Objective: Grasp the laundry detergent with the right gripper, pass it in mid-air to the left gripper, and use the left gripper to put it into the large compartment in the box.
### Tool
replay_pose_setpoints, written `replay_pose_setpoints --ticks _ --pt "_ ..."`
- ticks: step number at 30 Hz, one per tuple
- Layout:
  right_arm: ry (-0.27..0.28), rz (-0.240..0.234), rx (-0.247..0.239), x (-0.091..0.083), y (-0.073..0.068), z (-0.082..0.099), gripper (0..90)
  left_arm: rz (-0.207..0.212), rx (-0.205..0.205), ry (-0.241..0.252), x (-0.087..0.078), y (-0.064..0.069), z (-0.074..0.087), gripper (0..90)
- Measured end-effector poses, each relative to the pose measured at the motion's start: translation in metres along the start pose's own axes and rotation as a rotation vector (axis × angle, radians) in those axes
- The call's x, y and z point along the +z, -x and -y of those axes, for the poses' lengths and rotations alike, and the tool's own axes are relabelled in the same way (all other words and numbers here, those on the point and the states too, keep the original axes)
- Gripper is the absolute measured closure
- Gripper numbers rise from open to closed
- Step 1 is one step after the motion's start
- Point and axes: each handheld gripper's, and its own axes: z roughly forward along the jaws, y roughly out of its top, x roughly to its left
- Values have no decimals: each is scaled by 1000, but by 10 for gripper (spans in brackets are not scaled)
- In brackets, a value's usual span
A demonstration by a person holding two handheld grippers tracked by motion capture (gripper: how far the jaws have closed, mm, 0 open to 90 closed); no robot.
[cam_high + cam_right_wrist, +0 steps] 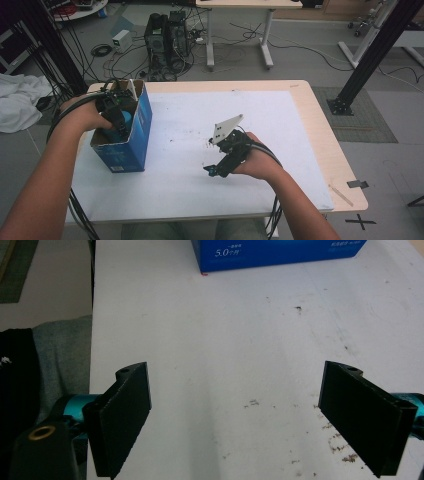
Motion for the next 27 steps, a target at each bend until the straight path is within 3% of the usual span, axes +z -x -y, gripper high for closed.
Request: replay_pose_setpoints --ticks 5,21,23,24,27 --pt "2 -1 2 -1 -1 0 126 -7 -8 6 -2 1 0 312" --pt "5 8 -7 -6 -2 -4 126 -7 -8 14 -20 5 8 268" --pt "1 9 -10 -8 -2 -5 126 -5 -4 19 -23 6 9 268" --pt "3 11 -15 -8 -1 -5 126 -2 -30 46 -24 8 10 268" --pt "0 15 -16 -11 -2 -6 126 1 -15 45 -31 8 11 268"
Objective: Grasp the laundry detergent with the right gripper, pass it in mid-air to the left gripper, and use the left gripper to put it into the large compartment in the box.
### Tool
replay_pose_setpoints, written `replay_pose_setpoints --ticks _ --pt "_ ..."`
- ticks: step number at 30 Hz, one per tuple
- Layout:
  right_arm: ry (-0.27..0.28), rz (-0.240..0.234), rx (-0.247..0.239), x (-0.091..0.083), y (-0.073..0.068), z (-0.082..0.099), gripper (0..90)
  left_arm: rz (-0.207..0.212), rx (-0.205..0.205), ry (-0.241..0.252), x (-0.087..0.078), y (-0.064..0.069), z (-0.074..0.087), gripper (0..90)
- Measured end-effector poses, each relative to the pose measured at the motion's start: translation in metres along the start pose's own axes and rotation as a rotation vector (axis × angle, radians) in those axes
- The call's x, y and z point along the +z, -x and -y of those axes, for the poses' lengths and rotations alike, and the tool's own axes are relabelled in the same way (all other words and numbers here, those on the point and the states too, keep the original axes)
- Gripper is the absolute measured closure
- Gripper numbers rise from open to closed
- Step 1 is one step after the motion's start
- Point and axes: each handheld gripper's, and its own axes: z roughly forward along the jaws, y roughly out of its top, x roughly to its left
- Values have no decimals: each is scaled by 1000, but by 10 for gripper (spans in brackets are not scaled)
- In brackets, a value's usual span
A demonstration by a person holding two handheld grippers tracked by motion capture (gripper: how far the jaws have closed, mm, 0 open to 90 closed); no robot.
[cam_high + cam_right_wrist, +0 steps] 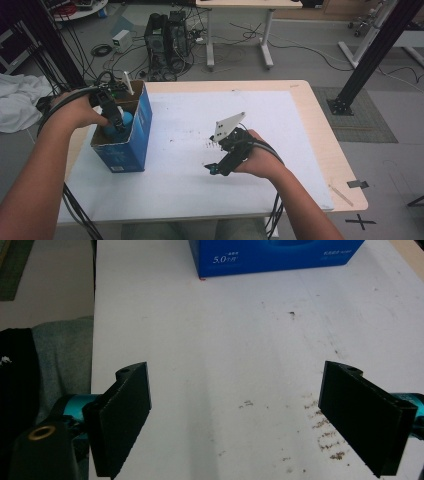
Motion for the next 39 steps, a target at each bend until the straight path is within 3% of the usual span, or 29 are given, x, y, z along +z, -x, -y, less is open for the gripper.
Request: replay_pose_setpoints --ticks 1,9,10,15,16,17,18,20,23,32,34,36,39 --pt "5 2 -6 0 0 0 126 1 20 -7 -3 0 0 268" --pt "1 8 -10 -6 1 -2 126 -18 5 40 -22 6 4 252" --pt "-1 8 -11 -6 1 -3 126 -21 25 22 -26 5 4 251" --pt "-12 12 -13 -11 1 -5 126 -33 27 28 -37 10 7 220" --pt "-17 13 -16 -12 2 -6 126 -34 10 46 -38 13 7 208" --pt "-21 14 -20 -13 2 -6 126 -37 43 26 -42 12 7 207" --pt "-30 10 -22 -15 3 -7 126 -36 31 42 -43 15 7 207" --pt "-41 12 -23 -18 4 -9 126 -39 69 31 -48 19 7 195" --pt "-62 6 -23 -21 5 -12 126 -13 86 31 -53 27 4 185" --pt "-105 9 -44 -32 10 -22 126 1 250 10 -63 57 -14 152" --pt "-118 4 -43 -34 10 -23 126 2 275 12 -63 65 -18 151" --pt "-134 -2 -48 -35 12 -24 126 -25 313 21 -63 72 -23 132" --pt "-153 1 -51 -38 14 -24 126 -13 362 26 -62 81 -29 116"
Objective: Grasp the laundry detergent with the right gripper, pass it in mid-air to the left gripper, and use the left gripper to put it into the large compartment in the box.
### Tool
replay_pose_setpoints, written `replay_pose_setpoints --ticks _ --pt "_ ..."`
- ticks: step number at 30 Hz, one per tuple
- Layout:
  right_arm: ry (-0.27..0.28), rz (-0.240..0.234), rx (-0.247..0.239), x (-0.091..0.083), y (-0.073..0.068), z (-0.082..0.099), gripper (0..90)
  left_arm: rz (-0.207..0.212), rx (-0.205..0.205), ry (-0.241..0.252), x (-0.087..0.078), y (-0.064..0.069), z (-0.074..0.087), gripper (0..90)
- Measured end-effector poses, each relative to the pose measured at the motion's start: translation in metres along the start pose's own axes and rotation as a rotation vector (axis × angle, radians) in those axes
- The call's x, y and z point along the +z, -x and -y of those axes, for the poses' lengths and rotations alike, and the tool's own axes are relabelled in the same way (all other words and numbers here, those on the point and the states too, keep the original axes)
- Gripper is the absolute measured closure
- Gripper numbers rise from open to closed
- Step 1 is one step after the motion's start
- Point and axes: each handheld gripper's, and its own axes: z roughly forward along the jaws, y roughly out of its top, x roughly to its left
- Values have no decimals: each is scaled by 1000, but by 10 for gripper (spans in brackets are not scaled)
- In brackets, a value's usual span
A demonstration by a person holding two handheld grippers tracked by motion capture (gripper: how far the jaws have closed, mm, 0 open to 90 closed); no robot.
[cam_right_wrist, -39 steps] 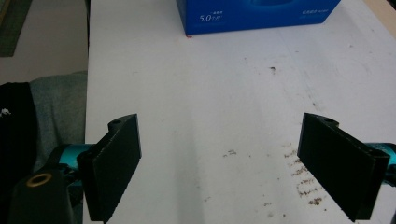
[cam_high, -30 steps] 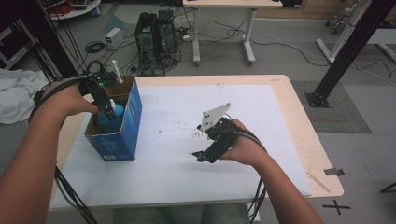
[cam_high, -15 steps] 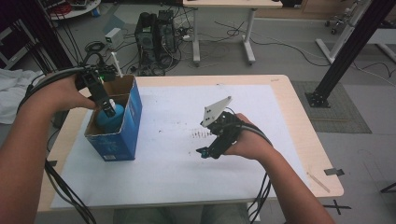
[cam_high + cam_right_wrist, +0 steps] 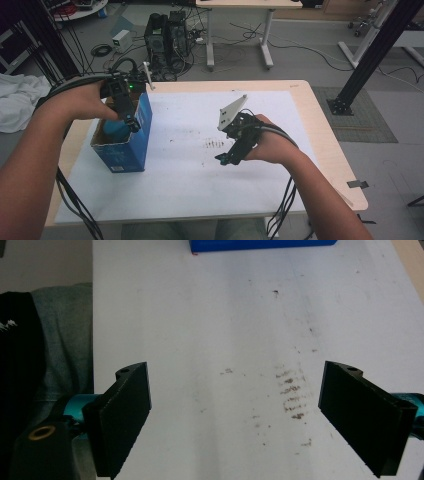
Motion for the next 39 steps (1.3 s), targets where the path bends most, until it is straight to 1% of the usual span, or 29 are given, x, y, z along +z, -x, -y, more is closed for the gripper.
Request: replay_pose_setpoints --ticks 3,4,6,8,9,10,12,14,16,18,20,22,23,24,25,26,27,28,29,30,31,32,33,34,35,36,37,38,39 --pt "-14 9 1 -4 3 -1 126 8 38 -7 3 5 -9 109" --pt "-21 1 1 -6 3 -1 126 11 53 -9 4 6 -12 106" --pt "-36 3 -4 -8 5 -2 126 10 58 0 7 10 -17 93" --pt "-49 5 -15 -10 7 -3 126 18 77 -1 8 13 -21 90" --pt "-57 3 -15 -11 8 -3 126 18 83 0 9 15 -23 89" --pt "-63 2 -14 -12 9 -4 126 18 99 -4 10 16 -26 89" --pt "-76 4 -16 -14 10 -3 126 25 113 -6 12 19 -29 89" --pt "-98 -5 -13 -15 11 -3 126 29 131 -18 14 22 -32 88" --pt "-127 -13 -8 -16 13 -2 126 36 163 -30 18 24 -36 89" --pt "-153 -18 -7 -15 14 -1 126 31 188 -27 21 28 -40 88" --pt "-190 -36 -7 -15 15 -1 126 31 210 -26 24 30 -44 89" --pt "-230 -42 -11 -14 15 -1 126 36 229 -32 26 32 -48 89" --pt "-240 -46 -13 -13 15 -1 126 28 234 -26 28 34 -50 89" --pt "-249 -49 -13 -13 16 -1 126 23 247 -31 29 35 -53 89" --pt "-247 -54 -11 -12 16 -1 126 18 262 -29 31 36 -55 89" --pt "-255 -55 -10 -12 16 -1 126 27 256 -27 33 37 -57 89" --pt "-262 -57 -12 -11 16 -1 126 22 262 -28 33 38 -59 89" --pt "-285 -64 -21 -11 17 -2 126 24 267 -31 34 39 -61 89" --pt "-297 -67 -26 -10 18 -2 126 24 270 -26 36 40 -62 89" --pt "-298 -69 -18 -9 18 -1 126 28 278 -33 36 40 -64 89" --pt "-329 -65 -28 -10 18 -1 126 27 286 -31 37 40 -64 89" --pt "-319 -66 -23 -9 18 0 126 31 275 -18 38 40 -65 89" --pt "-335 -75 -28 -10 19 0 126 26 280 -23 38 40 -65 89" --pt "-339 -68 -33 -10 20 1 126 20 289 -22 39 39 -65 89" --pt "-322 -74 -20 -8 21 3 126 31 280 -19 39 39 -64 89" --pt "-329 -80 -17 -8 21 4 126 24 277 -14 40 38 -64 89" --pt "-345 -76 -26 -10 23 4 126 34 270 -28 40 38 -64 89" --pt "-350 -72 -23 -10 23 6 126 20 282 -21 40 36 -63 89" --pt "-337 -76 -19 -10 23 7 126 31 269 -23 40 36 -63 89"
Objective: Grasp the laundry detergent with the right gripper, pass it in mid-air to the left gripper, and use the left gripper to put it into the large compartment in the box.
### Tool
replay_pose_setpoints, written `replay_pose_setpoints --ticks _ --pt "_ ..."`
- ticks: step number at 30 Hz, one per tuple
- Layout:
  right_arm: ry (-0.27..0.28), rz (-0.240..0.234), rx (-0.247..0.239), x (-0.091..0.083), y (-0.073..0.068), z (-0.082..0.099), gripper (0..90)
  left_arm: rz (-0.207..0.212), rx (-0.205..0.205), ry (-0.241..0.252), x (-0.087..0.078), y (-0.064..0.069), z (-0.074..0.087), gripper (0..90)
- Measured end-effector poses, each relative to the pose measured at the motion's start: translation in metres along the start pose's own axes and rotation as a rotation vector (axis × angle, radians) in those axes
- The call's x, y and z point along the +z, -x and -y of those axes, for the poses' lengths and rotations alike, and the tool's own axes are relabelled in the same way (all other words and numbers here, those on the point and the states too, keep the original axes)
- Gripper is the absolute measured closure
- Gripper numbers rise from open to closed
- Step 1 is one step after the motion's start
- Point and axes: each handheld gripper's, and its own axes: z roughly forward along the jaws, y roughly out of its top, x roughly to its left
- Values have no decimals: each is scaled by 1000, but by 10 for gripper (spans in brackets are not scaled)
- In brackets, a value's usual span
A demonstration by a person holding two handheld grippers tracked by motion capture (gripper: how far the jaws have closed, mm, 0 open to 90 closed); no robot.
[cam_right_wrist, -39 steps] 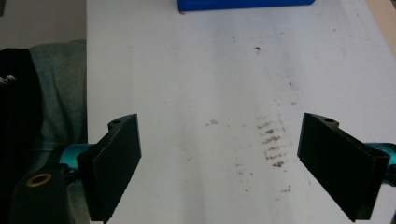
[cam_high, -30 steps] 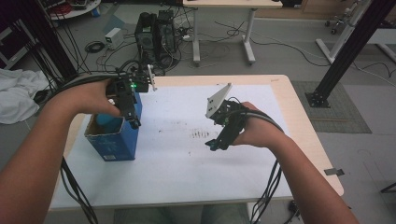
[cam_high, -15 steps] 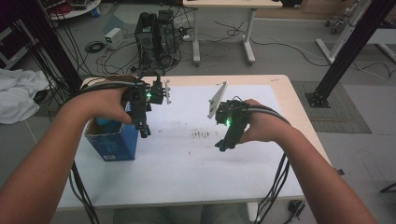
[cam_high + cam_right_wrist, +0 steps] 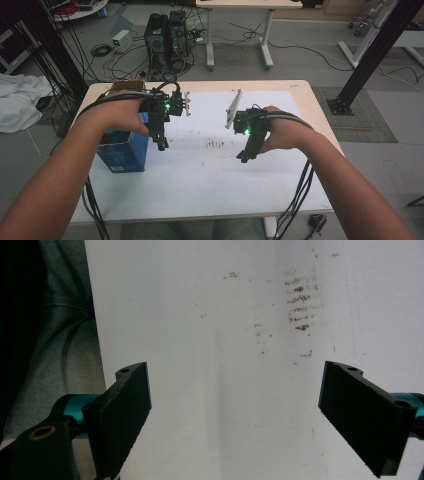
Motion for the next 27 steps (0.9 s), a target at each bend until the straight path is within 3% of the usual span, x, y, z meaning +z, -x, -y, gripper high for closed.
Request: replay_pose_setpoints --ticks 12,27 --pt "3 3 23 -1 1 7 126 12 -12 -3 3 -4 5 89" --pt "8 10 26 -5 0 8 126 -4 -8 8 3 -5 3 89"
